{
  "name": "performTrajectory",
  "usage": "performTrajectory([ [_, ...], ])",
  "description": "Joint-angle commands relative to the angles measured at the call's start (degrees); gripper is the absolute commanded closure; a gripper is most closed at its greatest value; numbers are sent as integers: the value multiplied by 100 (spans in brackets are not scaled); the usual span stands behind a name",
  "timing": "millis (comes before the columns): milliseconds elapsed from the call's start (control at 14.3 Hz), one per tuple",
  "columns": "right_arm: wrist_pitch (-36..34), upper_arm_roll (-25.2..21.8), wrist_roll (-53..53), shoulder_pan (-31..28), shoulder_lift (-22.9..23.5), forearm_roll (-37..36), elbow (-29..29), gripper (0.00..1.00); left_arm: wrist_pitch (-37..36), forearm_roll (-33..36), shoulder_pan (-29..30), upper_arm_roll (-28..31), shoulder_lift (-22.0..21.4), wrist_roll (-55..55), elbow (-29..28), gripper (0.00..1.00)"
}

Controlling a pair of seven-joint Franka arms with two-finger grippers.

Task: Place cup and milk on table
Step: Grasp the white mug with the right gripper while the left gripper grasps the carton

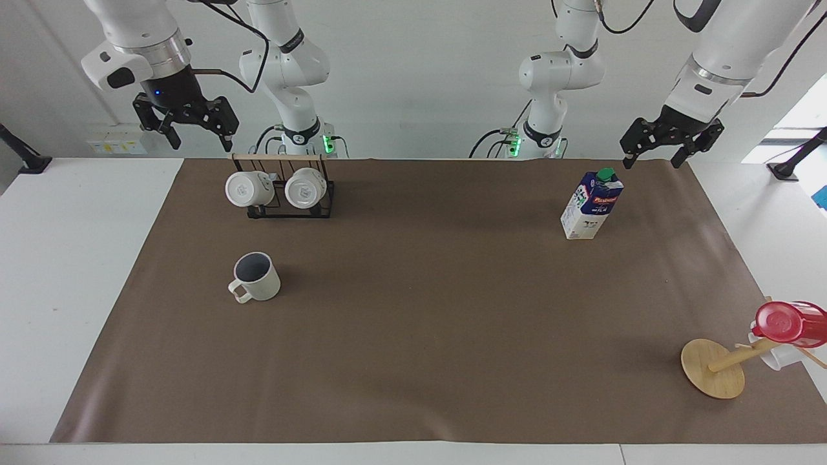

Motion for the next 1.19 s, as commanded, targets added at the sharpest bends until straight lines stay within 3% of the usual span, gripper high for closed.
performTrajectory([
  [0,311,-6,198,19,-125,93,-323,0,-112,-70,74,-40,-10,-8,82,0],
  [419,1630,20,119,230,50,234,-1368,0,-129,-70,83,-23,-10,19,82,0],
  [907,3148,20,66,353,1043,234,-1808,0,-190,-70,65,13,-106,28,74,0],
  [1047,3546,20,92,441,1245,234,-1958,0,-200,-79,65,13,-386,-25,-345,0],
  [1116,3695,11,66,441,1342,234,-2072,0,-147,-79,39,13,-719,-8,-844,0],
])
